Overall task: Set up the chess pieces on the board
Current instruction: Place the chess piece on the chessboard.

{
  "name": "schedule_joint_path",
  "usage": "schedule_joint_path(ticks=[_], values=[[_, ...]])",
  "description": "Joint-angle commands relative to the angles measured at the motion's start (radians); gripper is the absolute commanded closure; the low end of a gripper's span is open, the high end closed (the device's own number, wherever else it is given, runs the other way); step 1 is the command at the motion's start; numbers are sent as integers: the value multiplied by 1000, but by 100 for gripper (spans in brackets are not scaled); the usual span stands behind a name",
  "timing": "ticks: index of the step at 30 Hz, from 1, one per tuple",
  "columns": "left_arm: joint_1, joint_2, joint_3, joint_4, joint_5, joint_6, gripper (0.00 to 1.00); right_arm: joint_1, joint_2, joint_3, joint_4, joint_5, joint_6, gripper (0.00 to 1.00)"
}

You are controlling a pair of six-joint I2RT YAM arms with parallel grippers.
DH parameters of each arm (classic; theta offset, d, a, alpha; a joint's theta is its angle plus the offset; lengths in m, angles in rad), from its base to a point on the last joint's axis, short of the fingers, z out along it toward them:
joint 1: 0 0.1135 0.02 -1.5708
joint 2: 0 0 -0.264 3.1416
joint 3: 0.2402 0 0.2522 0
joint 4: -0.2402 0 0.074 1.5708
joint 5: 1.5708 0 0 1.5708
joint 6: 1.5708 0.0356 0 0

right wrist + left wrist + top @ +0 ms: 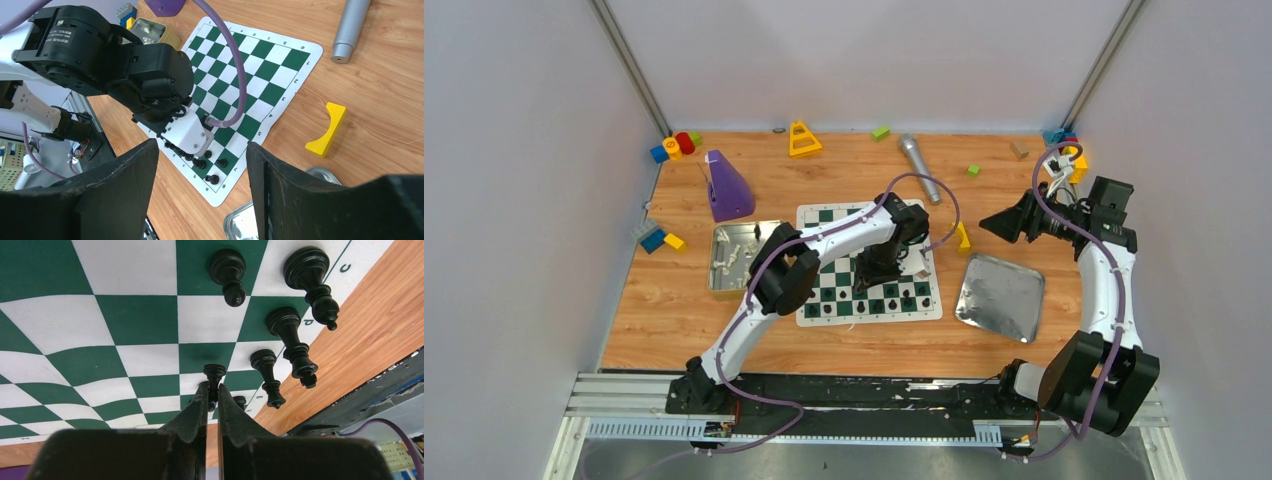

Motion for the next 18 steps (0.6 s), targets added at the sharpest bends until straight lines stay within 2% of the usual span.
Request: schedule_joint_path(ticks=[1,11,18], values=[[-10,15,46,-24,-5,3,90,-10,-8,-3,-2,-45,-32,34],[-10,39,71,-32,-23,1,79,-17,-5,-4,-10,-57,-36,34],[-10,28,80,-21,-33,-15,63,-24,-5,-4,-13,-63,-40,34]])
